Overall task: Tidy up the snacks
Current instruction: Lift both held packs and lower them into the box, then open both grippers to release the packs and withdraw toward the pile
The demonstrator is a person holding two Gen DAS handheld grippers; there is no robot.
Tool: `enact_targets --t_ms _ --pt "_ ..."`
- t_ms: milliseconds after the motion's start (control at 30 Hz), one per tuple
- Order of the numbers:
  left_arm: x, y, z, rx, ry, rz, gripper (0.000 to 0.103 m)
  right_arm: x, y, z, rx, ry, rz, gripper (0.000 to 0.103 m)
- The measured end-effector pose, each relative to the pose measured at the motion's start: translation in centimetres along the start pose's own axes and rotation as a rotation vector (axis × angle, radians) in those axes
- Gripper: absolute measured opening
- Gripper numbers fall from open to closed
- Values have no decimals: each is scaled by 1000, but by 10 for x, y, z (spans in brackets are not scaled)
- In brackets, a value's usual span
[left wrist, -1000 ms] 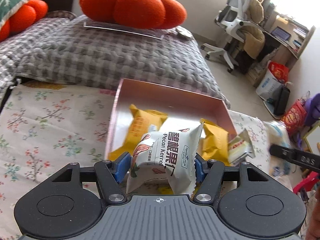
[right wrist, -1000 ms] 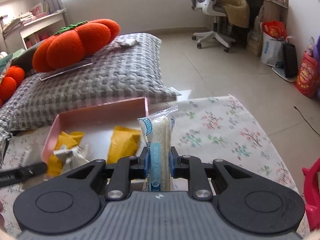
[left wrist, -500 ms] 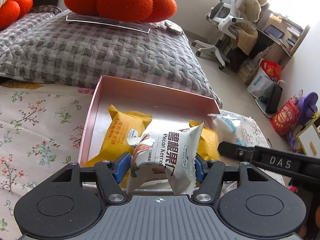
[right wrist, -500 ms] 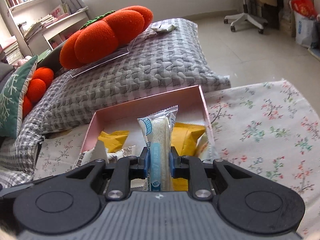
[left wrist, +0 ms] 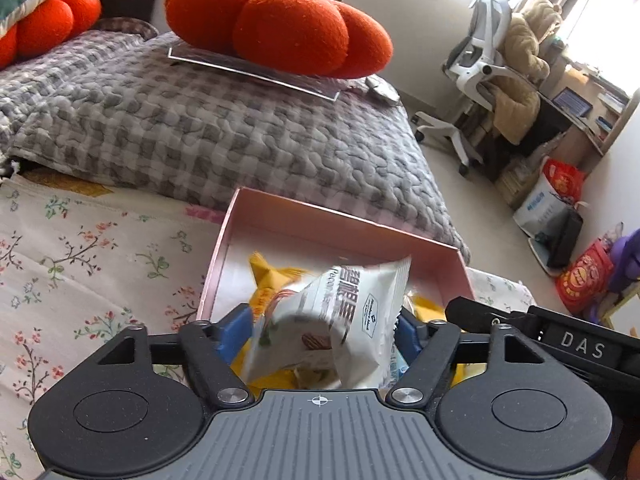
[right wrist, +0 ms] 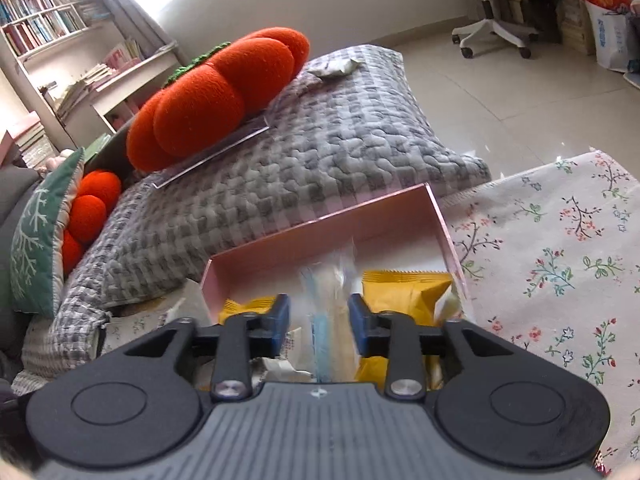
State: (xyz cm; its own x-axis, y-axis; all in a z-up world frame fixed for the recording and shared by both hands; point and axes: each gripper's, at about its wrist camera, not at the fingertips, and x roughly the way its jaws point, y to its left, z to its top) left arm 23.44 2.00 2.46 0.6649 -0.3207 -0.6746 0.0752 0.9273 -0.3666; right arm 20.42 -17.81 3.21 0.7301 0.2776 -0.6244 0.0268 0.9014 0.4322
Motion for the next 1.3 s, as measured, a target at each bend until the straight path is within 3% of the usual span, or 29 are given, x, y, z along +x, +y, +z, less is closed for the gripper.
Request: enact_targets --t_ms 100,233,333,467,800,1000,1300 --pt "-9 3 5 9 -33 -5 78 -7 1 1 0 3 -34 45" --pt "-21 15 10 -40 -55 -28 79 -19 -5 6 40 3 -35 49" --pt "-20 19 6 -49 -24 -28 77 -29 -7 9 44 -19 -50 53" --pt "-13 24 -4 -57 47 -6 75 -35 -6 9 42 -8 -49 53" --pt "-40 19 -5 -84 12 -54 74 -53 -4 13 40 10 -24 53" --pt "-66 8 -9 -39 -12 14 76 -75 -3 9 -15 7 -66 60" --pt "-92 3 -33 24 53 136 79 -117 -14 -9 -112 3 -130 78"
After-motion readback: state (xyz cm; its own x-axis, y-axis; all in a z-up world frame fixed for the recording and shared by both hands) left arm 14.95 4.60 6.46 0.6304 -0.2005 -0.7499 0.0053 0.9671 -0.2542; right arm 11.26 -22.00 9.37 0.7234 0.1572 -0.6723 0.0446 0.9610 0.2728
